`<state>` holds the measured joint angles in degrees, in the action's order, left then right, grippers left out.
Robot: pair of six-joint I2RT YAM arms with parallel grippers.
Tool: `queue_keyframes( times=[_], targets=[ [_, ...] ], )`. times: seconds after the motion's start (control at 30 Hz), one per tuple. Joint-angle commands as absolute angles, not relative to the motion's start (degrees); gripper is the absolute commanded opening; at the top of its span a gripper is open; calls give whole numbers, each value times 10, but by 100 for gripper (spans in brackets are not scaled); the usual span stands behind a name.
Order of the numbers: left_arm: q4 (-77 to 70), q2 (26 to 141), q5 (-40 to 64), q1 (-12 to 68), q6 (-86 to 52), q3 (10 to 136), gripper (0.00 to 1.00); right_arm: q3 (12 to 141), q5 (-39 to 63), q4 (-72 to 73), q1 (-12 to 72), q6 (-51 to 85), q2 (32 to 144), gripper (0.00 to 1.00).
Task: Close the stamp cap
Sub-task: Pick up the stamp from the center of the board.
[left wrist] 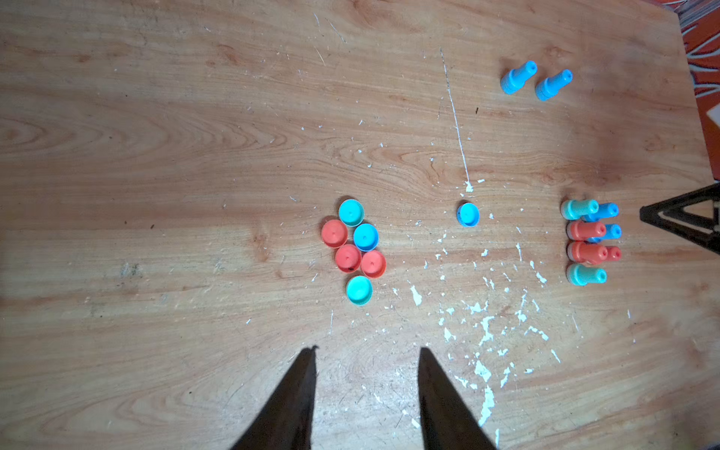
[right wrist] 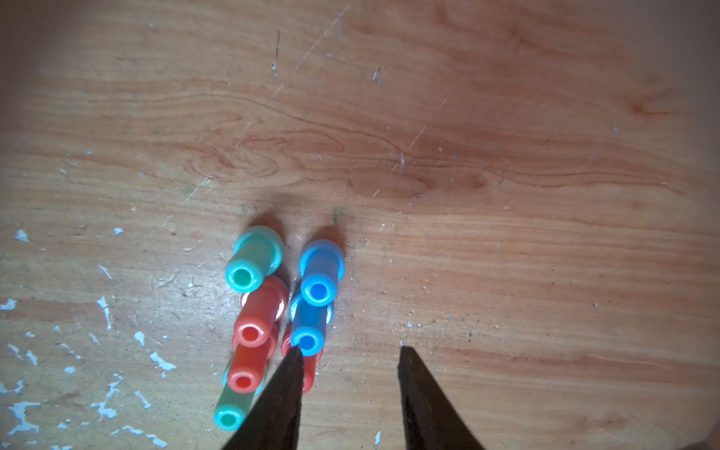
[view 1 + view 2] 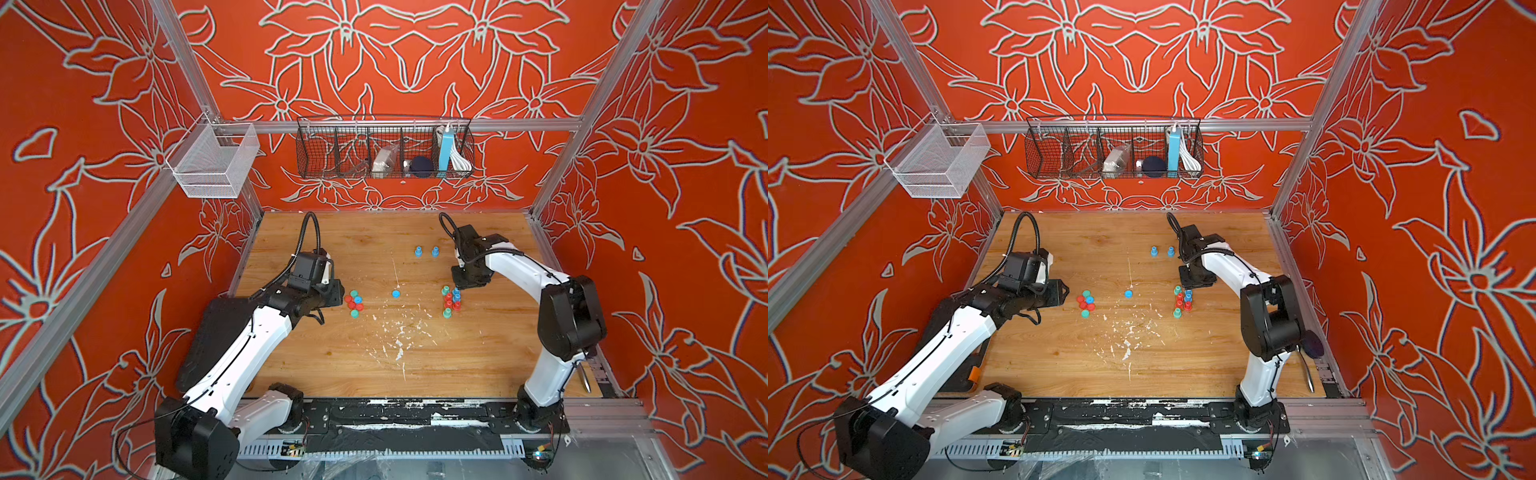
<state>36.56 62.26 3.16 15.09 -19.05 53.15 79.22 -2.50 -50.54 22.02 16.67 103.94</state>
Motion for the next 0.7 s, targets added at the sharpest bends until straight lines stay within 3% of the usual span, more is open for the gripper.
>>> queue_keyframes(
  times=[0.0,0.67],
  targets=[
    [372,610,25,149,-184,532,43,802,-20,-502,231,173,1051,42],
    [373,612,19,149,-184,531,43,849,-54,-503,241,165,1112,37]
  ],
)
